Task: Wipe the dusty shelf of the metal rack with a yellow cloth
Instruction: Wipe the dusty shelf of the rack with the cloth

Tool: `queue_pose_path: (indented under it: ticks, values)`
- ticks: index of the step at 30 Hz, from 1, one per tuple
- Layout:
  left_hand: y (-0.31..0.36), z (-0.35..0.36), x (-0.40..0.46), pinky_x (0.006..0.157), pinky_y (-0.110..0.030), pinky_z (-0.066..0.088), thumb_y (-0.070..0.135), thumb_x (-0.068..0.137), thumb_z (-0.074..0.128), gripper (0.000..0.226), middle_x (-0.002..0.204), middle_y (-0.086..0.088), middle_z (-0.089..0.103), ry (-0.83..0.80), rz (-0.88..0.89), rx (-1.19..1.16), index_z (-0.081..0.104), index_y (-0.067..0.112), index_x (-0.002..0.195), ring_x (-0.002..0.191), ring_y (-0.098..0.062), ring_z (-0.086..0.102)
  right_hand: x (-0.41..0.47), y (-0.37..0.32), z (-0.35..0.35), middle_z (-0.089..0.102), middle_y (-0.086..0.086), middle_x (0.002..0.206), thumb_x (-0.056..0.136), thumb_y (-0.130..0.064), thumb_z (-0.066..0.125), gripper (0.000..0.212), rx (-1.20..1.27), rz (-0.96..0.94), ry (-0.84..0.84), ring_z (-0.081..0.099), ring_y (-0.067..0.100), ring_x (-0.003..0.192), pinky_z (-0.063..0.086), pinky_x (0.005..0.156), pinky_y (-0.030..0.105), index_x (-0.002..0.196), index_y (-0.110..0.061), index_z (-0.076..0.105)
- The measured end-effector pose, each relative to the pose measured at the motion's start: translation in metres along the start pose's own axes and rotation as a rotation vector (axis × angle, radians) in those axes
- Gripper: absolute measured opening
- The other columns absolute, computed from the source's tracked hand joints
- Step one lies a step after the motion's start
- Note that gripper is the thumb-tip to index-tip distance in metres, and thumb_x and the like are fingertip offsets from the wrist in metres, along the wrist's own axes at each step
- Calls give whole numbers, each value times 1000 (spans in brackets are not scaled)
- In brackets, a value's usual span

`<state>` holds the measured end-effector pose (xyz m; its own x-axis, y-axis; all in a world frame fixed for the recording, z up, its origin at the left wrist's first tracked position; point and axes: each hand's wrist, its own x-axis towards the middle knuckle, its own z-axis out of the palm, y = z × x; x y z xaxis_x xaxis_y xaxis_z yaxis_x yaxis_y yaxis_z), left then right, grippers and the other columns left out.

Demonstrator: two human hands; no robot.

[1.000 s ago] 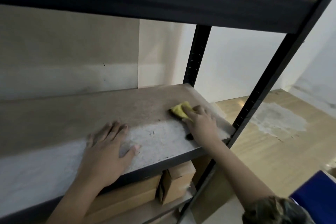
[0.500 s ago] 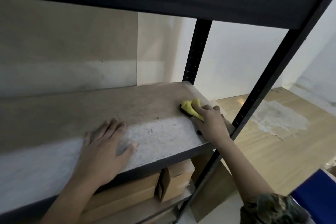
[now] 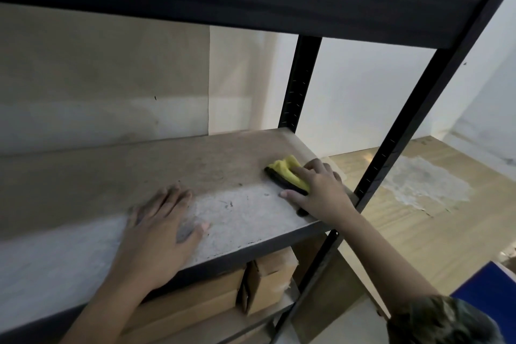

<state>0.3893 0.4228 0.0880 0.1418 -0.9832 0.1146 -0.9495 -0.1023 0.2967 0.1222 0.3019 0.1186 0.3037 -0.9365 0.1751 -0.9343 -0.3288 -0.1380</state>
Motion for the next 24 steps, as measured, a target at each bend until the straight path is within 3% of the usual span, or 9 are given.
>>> queue_pose_path:
  ticks: [2,6,9,11,14,16,21,24]
  values:
    - [0,0,0,116,-39,-3,81,71,-1,89,157,13,-2,-5,-2,2,5,34,147,143,-5,-6,-1,-2,6,45,3,121,82,-58,54,61,-17,8,62,36,25,117,37,96,41,134,-28,45]
    - [-3,0,0,116,-40,-2,77,65,-3,93,157,13,-3,-18,8,9,6,34,147,143,-6,-5,9,-3,10,49,13,117,92,-25,50,42,-15,-4,116,46,34,109,45,83,43,132,-15,42]
    - [-3,1,1,117,-41,-1,76,71,4,87,156,14,-3,-15,11,7,8,34,147,143,-6,-5,32,12,0,53,20,106,88,-4,46,42,-59,65,194,53,37,95,46,69,42,129,-9,39]
    - [-3,1,1,116,-42,-1,75,72,6,86,156,14,-2,-12,10,-5,9,34,147,143,-6,-4,53,28,-5,54,19,105,86,-1,46,44,-86,184,180,56,38,92,50,69,42,129,-10,38]
    - [-4,2,1,116,-41,-1,77,67,0,91,156,13,-1,-14,14,5,9,34,147,143,-6,-4,70,40,7,58,18,109,91,-3,41,28,-36,393,92,58,39,98,48,70,40,118,-6,44]
    - [-4,3,2,116,-41,0,77,65,-3,93,157,14,0,-10,13,12,9,34,147,144,-6,-4,68,39,18,60,19,107,92,-2,42,20,-38,434,127,59,39,96,45,66,39,111,-3,46]
    - [-4,3,3,118,-43,4,77,65,-3,93,157,13,1,-13,6,22,9,34,147,144,-7,-2,20,4,4,60,16,103,92,-7,37,22,-202,54,61,59,36,88,38,62,39,113,-4,45]
    - [-1,2,2,118,-42,1,77,64,-4,94,157,13,0,-19,1,10,8,34,147,144,-7,-3,-33,-25,3,65,10,94,85,-9,49,26,-151,-285,84,63,29,74,41,57,31,112,-9,53]
